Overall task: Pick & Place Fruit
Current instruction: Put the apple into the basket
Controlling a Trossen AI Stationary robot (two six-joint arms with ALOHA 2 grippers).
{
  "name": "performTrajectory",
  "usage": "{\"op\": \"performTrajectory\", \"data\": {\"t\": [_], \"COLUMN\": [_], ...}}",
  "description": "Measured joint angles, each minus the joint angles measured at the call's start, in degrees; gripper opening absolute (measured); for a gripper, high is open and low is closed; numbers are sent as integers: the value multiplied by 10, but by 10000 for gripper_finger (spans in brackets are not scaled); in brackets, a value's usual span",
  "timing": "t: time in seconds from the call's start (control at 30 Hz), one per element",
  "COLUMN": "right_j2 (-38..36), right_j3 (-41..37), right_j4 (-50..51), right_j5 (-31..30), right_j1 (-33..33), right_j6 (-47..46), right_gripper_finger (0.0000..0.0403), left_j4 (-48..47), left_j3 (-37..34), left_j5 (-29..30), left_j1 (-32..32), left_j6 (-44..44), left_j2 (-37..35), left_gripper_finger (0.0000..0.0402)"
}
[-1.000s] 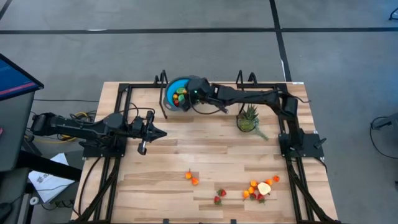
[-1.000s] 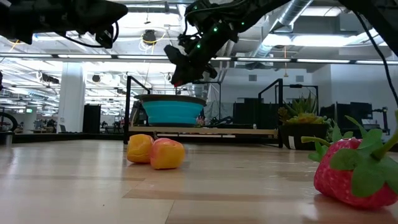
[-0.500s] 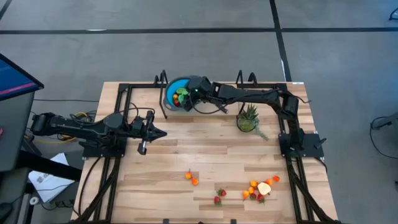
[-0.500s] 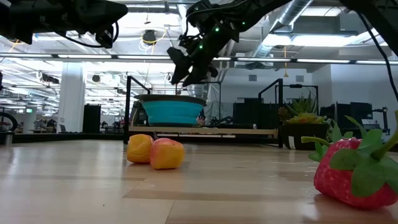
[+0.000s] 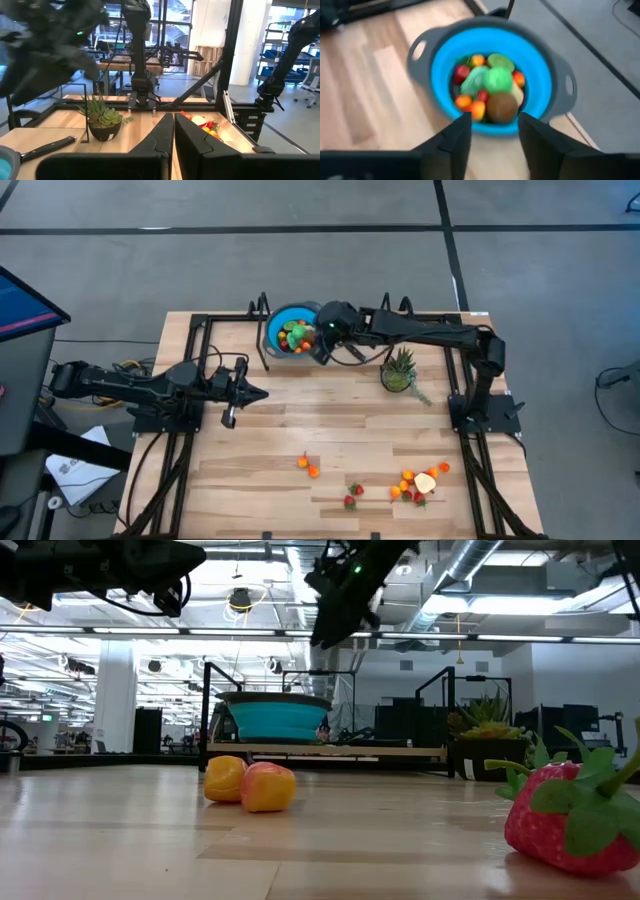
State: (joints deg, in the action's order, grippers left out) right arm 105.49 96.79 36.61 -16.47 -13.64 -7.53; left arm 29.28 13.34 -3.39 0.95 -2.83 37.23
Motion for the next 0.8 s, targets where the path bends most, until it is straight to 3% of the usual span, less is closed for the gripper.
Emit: {"op": "performTrajectory", "data": {"t": [0.33,0.5,0.8], "right_j2": [-57,-107,-230], "right_j3": [-33,-103,-227], "right_j4": [81,85,83], "right_j5": [7,58,61], "right_j1": [53,80,151], "right_j6": [-22,-79,-223], "right_gripper_finger": [11,15,26], "left_j4": [1,2,3], "left_j3": [0,0,0], "left_j5": [4,4,4], "left_j1": [0,0,0], "left_j6": [0,0,0], "left_j2": [0,0,0], "left_gripper_finger": [8,8,8]}}
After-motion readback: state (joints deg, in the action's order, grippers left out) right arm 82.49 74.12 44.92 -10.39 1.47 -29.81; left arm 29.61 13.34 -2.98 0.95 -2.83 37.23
